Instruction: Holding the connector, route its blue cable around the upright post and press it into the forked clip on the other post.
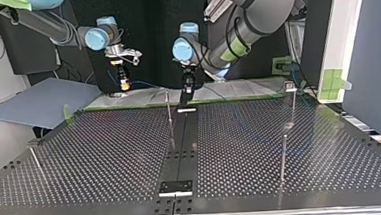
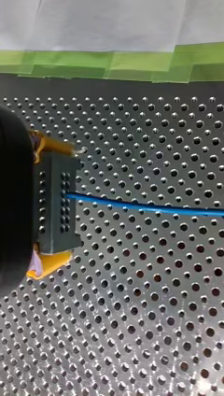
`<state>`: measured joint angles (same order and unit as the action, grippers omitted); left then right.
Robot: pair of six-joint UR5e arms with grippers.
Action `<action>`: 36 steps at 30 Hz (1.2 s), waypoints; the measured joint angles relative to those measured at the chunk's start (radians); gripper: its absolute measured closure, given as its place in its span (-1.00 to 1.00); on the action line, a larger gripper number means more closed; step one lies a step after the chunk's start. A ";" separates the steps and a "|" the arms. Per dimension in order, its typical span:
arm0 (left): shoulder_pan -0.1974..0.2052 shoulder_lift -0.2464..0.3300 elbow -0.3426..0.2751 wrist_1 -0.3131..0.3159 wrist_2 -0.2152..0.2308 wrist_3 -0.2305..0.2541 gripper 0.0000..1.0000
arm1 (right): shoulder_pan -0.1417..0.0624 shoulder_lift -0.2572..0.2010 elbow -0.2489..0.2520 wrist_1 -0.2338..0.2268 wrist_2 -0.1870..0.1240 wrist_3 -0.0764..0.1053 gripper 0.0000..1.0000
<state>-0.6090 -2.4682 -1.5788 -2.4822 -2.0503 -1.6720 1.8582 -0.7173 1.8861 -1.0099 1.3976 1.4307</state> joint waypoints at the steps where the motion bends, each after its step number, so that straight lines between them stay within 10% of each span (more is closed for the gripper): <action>1: -0.002 0.000 0.000 0.000 0.000 0.000 1.00 | -0.003 0.000 -0.002 0.001 -0.003 0.000 0.01; 18: -0.001 0.000 0.000 -0.008 0.000 0.003 1.00 | -0.037 0.000 -0.021 0.033 -0.010 0.002 0.01; 36: 0.001 0.001 -0.024 -0.054 -0.020 0.075 1.00 | -0.020 0.001 -0.011 0.082 -0.010 -0.046 -0.11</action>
<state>-0.6076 -2.4673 -1.6033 -2.5359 -2.0706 -1.5974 1.8384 -0.7161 1.8747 -0.9280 1.3881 1.3846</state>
